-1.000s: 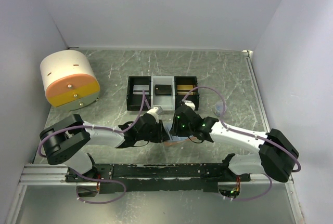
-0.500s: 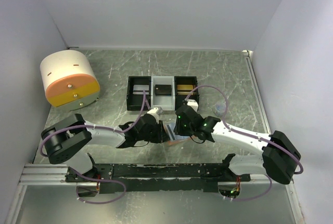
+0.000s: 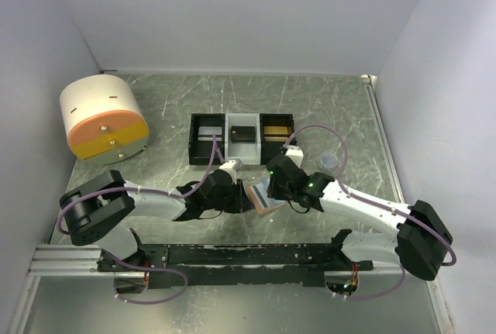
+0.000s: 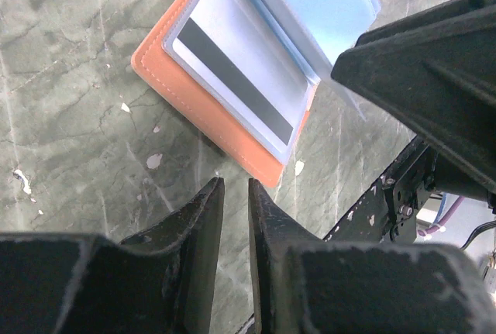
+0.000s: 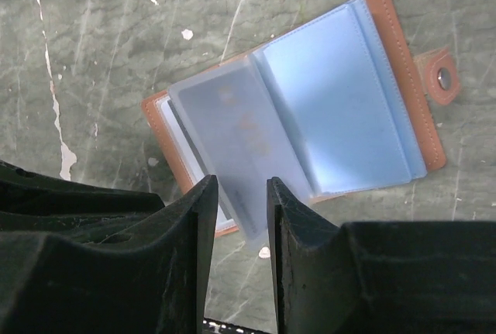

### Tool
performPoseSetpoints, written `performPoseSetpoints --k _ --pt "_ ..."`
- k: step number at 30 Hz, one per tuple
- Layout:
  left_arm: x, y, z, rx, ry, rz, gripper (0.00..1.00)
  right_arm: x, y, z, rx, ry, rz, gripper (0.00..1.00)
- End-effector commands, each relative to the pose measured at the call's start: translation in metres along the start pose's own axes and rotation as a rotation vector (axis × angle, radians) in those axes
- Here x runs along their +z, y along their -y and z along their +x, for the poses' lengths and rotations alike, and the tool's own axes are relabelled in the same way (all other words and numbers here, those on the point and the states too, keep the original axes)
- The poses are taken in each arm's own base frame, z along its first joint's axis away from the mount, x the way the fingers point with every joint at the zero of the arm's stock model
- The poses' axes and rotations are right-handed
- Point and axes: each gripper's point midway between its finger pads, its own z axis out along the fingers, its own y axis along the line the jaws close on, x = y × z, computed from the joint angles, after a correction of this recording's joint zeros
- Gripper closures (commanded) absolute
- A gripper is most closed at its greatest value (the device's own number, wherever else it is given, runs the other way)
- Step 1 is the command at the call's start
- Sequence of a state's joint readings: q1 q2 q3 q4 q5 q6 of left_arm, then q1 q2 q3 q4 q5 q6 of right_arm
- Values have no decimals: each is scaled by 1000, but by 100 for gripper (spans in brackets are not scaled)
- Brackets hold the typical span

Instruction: Take the credit cards out of the card holder

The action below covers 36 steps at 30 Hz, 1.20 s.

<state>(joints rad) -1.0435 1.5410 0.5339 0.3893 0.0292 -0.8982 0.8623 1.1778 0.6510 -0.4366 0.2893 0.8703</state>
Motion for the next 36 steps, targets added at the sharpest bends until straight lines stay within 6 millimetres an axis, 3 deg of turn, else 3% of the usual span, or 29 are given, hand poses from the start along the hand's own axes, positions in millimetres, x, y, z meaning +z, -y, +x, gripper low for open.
performPoseSetpoints --k 1,8,15,20,25,28,30,36 --pt "1 22 -14 26 32 51 69 -5 10 -16 11 55 37 68" --pt "-1 29 -13 29 33 75 69 -6 28 -28 28 88 80 67" --pt "-4 36 -17 53 35 67 68 1 64 -27 47 76 238 64" --pt "-9 37 -17 54 43 62 67 -5 82 -38 58 110 340 60" --pt "-14 36 -18 54 50 56 66 -13 47 -53 20 131 149 58" --pt "-16 37 -20 51 60 60 64 -9 8 -40 -3 74 -84 58" --pt "-15 38 -20 46 60 67 63 -4 -7 -28 1 22 -172 58" --pt "-12 44 -19 38 41 76 61 12 -9 -8 -16 -56 -185 62"
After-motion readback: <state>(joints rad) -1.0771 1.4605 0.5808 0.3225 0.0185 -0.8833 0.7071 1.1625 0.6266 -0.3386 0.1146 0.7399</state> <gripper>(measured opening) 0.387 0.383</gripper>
